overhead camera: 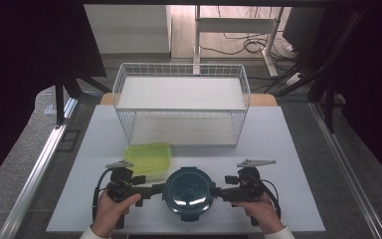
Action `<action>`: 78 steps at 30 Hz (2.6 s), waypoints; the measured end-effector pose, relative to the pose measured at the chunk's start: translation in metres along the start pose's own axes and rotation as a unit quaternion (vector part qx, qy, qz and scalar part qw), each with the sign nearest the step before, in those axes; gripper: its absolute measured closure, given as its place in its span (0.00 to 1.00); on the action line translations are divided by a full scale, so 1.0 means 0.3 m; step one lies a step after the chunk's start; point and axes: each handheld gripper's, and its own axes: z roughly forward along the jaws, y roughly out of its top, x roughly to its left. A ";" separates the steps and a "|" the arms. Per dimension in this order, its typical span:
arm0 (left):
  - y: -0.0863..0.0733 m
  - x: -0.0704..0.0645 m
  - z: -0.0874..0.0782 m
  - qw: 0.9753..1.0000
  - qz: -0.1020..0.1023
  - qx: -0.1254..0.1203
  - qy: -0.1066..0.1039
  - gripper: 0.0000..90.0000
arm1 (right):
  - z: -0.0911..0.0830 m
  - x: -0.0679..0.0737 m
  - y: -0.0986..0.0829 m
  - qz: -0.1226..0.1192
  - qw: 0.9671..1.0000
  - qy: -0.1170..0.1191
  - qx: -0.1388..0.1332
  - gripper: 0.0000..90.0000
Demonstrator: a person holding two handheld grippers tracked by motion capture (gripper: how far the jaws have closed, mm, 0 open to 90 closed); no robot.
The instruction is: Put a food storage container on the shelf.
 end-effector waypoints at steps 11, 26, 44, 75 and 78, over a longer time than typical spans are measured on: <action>-0.015 0.002 0.066 0.998 -0.037 0.030 -0.035 0.05 | 0.046 -0.006 -0.018 0.035 0.999 0.022 0.011 0.12; -0.030 0.000 0.140 0.993 -0.066 0.061 -0.071 0.08 | 0.104 -0.012 -0.033 0.068 0.996 0.053 0.025 0.13; -0.046 0.000 0.182 0.990 -0.086 0.078 -0.086 0.22 | 0.155 -0.020 -0.070 0.139 0.986 0.078 0.052 0.18; -0.059 -0.035 0.121 0.990 -0.114 0.043 -0.072 0.40 | 0.063 0.008 -0.072 0.184 0.981 0.056 -0.006 0.45; -0.058 -0.035 0.120 0.990 -0.114 0.043 -0.072 0.40 | 0.063 0.008 -0.072 0.181 0.982 0.056 -0.006 0.46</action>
